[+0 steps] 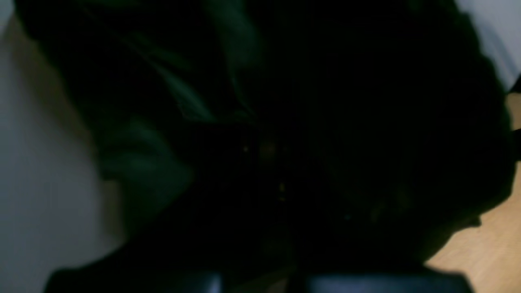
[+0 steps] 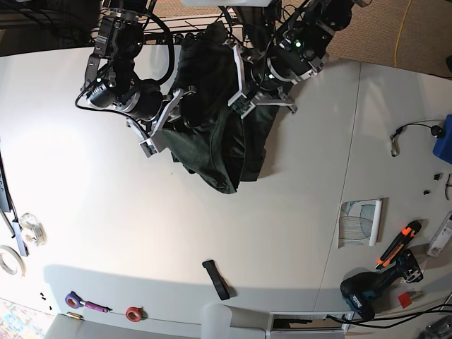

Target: Layout the t-shirt on the table in an organized manner, then fold the t-shirt properly

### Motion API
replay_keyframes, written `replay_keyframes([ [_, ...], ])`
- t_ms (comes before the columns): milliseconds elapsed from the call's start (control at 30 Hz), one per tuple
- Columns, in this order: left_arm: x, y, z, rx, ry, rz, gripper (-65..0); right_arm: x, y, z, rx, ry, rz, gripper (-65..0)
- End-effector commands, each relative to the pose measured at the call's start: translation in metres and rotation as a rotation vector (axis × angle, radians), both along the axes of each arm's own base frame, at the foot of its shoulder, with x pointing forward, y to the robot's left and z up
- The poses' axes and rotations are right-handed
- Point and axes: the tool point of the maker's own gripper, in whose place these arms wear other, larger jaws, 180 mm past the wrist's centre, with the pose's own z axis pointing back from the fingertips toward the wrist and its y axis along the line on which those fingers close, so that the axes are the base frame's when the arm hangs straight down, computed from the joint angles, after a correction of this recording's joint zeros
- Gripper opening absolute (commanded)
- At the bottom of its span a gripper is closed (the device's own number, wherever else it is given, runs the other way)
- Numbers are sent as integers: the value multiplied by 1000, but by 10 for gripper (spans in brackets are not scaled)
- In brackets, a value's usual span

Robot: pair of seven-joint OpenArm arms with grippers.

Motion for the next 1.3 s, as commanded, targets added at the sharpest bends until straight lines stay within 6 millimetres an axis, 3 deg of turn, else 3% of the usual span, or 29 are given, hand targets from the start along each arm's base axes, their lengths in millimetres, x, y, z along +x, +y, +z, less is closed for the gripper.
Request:
replay_keyframes([
  [0,11,-2,19,-27,-60,-1,-650,7,1,10,14,-42,-1,-470],
  [233,16,18,52,36,-132,-22,-650,7,-3,6,-12,-31,-14,-470],
  [400,17,32,46,108,-137,-16,-650,7,-3,7,-11,-31,-14,-470],
  [600,31,66,42,270,-183,90,-650,7,-3,7,-11,-31,-14,-470],
  [733,32,67,43,264,-183,110,-644,7,-3,7,-11,-31,-14,-470],
  [833,32,66,43,258,-179,107,-364,7,-3,7,-11,-31,-14,-469],
  [900,33,65,44,253,-187,107,-272,7,-2,7,-5,-33,-14,-469],
  [1067,40,66,50,255,-244,114,-271,12,6,19,63,-64,-8,-469],
  [1267,42,65,53,240,-256,126,-272,23,11,52,80,-172,8,-469],
])
